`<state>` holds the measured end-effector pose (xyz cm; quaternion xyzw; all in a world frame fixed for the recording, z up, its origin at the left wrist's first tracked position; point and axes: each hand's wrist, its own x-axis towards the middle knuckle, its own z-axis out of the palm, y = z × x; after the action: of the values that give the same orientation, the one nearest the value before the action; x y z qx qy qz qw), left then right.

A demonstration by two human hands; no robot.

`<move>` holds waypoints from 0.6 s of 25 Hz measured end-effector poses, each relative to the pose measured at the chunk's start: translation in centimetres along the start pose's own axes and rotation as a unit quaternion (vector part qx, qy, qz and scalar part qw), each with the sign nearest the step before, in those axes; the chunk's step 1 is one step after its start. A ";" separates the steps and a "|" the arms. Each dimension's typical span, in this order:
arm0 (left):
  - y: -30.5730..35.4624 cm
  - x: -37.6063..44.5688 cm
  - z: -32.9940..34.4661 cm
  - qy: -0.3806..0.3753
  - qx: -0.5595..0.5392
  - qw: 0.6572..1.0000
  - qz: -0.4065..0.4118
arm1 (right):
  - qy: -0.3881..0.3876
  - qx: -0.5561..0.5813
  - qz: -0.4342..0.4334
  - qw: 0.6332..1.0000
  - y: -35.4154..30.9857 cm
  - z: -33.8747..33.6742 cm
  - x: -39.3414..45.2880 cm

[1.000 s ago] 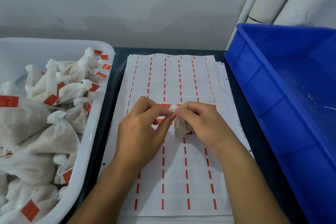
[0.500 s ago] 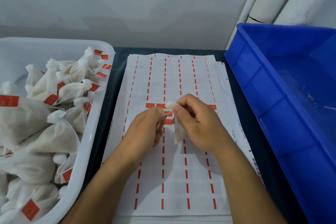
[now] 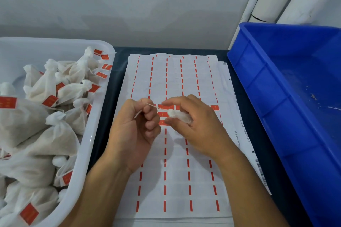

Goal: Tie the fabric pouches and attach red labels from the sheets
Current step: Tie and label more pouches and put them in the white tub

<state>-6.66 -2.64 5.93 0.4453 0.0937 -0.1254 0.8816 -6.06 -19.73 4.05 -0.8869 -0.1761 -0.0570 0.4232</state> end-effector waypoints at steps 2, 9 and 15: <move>-0.2 0.2 0.0 0.025 0.086 0.995 0.044 | -0.010 -0.009 0.018 1.000 0.3 0.1 -0.1; -1.6 0.2 -0.1 0.050 0.244 0.956 0.155 | 0.062 0.001 0.204 0.977 2.1 -3.5 0.0; -1.8 0.3 -0.2 0.082 0.191 0.960 0.186 | 0.052 -0.147 0.349 0.924 5.3 -7.0 -2.5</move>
<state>-6.95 -3.54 4.36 0.6238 0.0556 0.0617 0.7771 -6.10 -28.86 4.06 -0.9404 0.1773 0.0235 0.2894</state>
